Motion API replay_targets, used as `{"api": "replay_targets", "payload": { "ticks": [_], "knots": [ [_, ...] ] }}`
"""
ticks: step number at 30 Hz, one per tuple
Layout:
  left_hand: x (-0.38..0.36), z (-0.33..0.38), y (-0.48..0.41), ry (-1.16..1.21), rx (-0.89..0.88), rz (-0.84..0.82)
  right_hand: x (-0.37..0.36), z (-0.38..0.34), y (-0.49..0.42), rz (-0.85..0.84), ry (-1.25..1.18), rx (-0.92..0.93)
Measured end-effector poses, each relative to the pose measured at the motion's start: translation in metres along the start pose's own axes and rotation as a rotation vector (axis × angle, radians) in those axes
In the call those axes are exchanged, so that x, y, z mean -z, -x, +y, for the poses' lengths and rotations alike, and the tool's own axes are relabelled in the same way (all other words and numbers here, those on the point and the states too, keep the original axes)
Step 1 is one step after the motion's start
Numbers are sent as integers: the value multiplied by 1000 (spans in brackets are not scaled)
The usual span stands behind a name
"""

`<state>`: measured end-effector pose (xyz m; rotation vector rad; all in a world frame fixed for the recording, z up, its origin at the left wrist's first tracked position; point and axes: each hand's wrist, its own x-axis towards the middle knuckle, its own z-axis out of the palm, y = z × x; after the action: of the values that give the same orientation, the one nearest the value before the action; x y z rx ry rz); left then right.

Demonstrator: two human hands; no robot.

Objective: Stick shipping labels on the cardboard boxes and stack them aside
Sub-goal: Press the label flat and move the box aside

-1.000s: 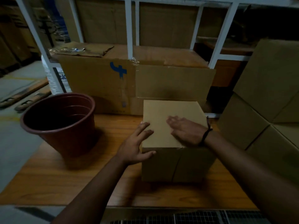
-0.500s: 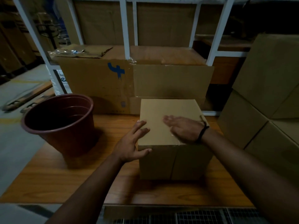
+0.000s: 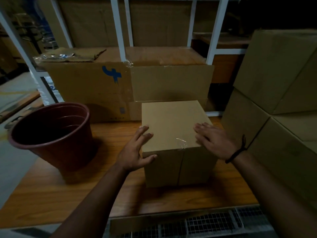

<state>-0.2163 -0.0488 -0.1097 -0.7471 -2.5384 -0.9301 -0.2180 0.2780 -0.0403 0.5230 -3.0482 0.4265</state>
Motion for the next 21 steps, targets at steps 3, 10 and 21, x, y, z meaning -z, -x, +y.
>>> {"api": "replay_targets", "payload": {
  "ticks": [3,10,21],
  "knots": [
    [-2,-1,-1,20,4,7,-22,8,42,227,-188,34],
    [-22,7,30,104,-66,153,-83,26,75,340,-312,-9],
    [-24,11,38,-146,-140,104,-70,15,44,525,-199,20]
  ]
}}
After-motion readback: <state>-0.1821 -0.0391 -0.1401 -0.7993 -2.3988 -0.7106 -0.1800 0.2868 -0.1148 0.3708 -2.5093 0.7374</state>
